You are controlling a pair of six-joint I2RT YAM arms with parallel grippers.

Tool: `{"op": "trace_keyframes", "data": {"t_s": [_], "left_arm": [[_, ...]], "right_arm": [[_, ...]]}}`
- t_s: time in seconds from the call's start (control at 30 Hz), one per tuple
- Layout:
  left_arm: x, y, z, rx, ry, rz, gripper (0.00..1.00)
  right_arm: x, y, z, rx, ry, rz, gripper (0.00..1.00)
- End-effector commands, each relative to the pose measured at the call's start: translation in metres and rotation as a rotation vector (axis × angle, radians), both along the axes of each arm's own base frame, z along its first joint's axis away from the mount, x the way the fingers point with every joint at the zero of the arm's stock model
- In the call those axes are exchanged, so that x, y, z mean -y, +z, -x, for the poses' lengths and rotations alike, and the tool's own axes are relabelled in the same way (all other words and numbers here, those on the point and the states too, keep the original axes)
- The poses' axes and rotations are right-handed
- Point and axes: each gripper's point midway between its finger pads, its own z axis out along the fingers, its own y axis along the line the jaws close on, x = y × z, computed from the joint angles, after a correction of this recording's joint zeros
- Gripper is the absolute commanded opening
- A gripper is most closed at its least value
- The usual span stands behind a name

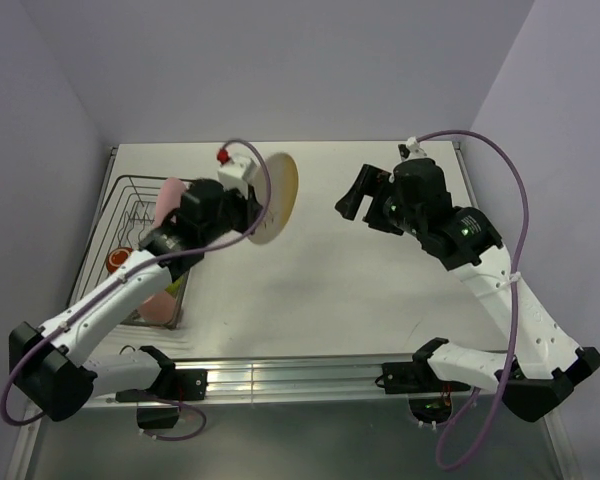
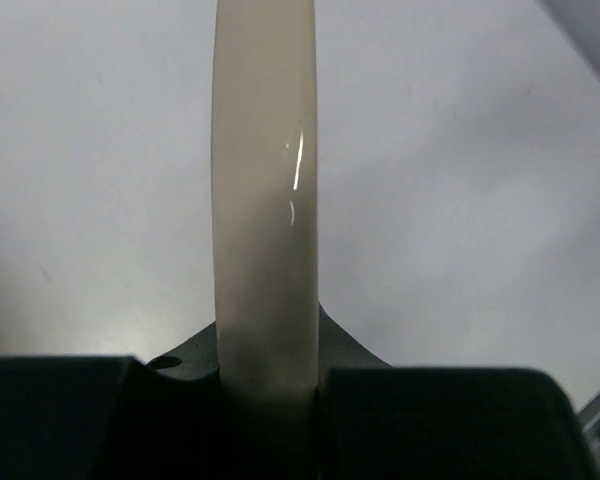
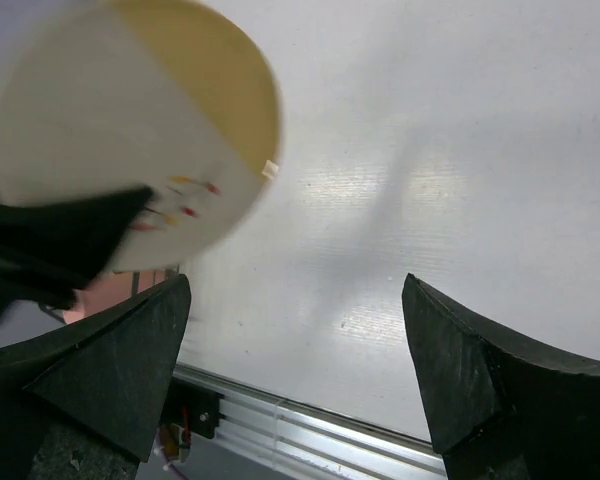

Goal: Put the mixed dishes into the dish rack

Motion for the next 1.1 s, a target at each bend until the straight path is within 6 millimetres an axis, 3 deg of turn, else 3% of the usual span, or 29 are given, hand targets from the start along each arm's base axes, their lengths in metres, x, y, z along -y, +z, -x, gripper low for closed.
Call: {"op": "trace_keyframes", "data": {"t_s": [0.0,0.07,0.13,0.23,0.27,0.3,0.4,0.47,0.7,0.83,1.07], "left_arm": [[-0.023,0.155,-0.026,0.353,0.027,0.094,0.0],[-0.038,0.193,-0.033,0.426,0.064,0.105,0.0],[-0.07,0.217,-0.047,0.473,0.153,0.064,0.0],[-0.122,0.227,-0.066,0.482,0.306,0.013,0.0],[-0.133,0.231,-0.067,0.496,0.326,0.015,0.0],[-0.156,0.239,-0.063,0.526,0.384,0.007,0.0],[-0.193,0.24,-0.056,0.565,0.488,-0.024,0.0],[-0.218,0.231,-0.053,0.546,0.555,-0.04,0.0],[-0.268,0.176,-0.046,0.404,0.681,-0.079,0.0],[-0.277,0.156,-0.042,0.371,0.701,-0.097,0.0],[-0.281,0.142,-0.039,0.345,0.708,-0.14,0.0]], "right_arm": [[0.014,-0.018,0.0,-0.02,-0.027,0.078,0.93],[0.013,-0.026,0.002,-0.038,-0.016,0.084,0.93],[0.013,-0.035,0.004,-0.055,-0.007,0.089,0.93],[0.013,-0.043,0.007,-0.063,0.002,0.093,0.93],[0.013,-0.043,0.007,-0.061,0.006,0.095,0.92],[0.013,-0.045,0.008,-0.063,0.009,0.098,0.92],[0.014,-0.05,0.007,-0.067,0.014,0.112,0.92],[0.014,-0.051,0.006,-0.068,0.016,0.116,0.92],[0.008,-0.058,0.003,-0.077,0.039,0.121,0.92],[0.007,-0.065,0.002,-0.09,0.048,0.127,0.92],[0.005,-0.07,0.001,-0.1,0.062,0.118,0.92]]}}
